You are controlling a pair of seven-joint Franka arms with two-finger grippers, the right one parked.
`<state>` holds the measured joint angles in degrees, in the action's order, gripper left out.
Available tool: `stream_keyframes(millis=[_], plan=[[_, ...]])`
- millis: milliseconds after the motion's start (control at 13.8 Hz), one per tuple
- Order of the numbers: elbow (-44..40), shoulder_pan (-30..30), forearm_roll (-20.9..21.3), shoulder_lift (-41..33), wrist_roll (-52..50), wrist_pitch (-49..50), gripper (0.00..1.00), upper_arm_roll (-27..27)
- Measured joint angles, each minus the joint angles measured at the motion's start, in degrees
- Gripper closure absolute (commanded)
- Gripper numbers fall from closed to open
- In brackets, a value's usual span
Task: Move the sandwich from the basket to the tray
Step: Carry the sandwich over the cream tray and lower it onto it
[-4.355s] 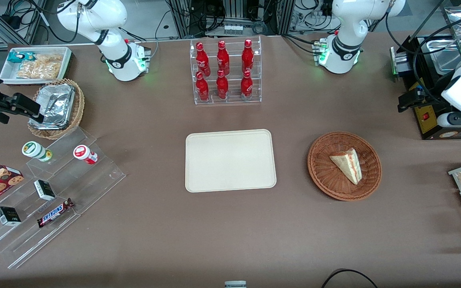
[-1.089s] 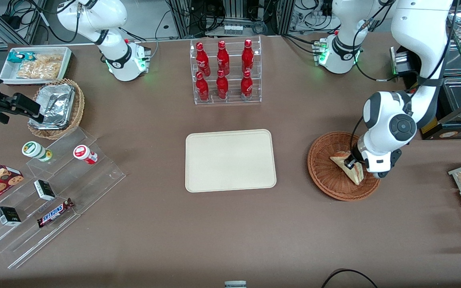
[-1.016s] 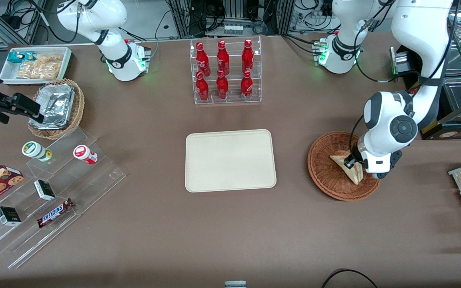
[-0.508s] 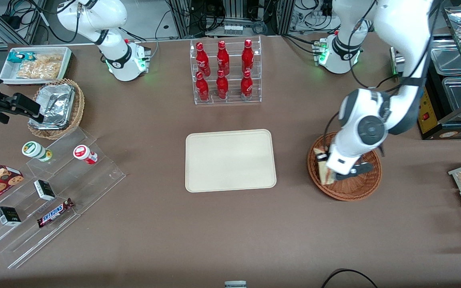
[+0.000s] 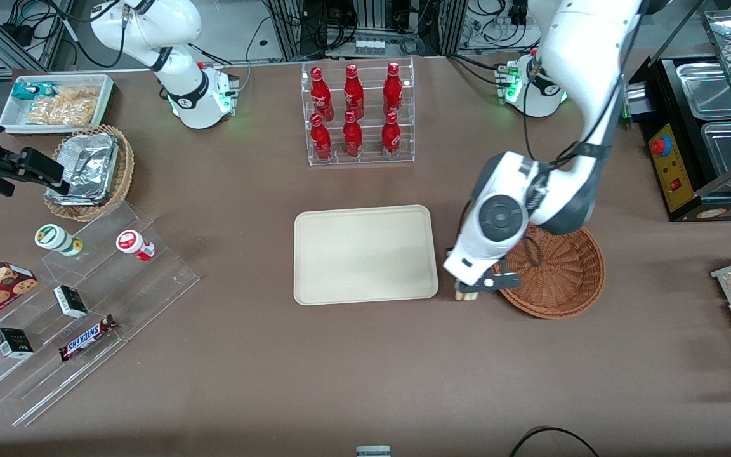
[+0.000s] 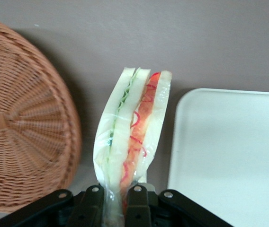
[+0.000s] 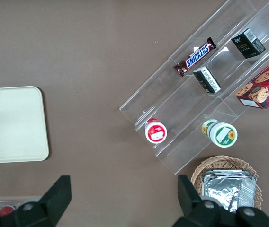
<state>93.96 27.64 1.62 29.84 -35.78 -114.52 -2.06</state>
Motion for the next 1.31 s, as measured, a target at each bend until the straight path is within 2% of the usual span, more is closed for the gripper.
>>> stream_keyframes(millis=[435, 798, 1306], plan=[[-8.6, 8.6, 0.0, 7.7, -12.1, 0.0, 1.0, -0.3], [-15.3, 12.9, 0.0, 12.6, -23.1, 0.0, 1.0, -2.2], [-21.6, 15.5, 0.0, 18.4, -25.4, -0.3, 0.97, -2.5]])
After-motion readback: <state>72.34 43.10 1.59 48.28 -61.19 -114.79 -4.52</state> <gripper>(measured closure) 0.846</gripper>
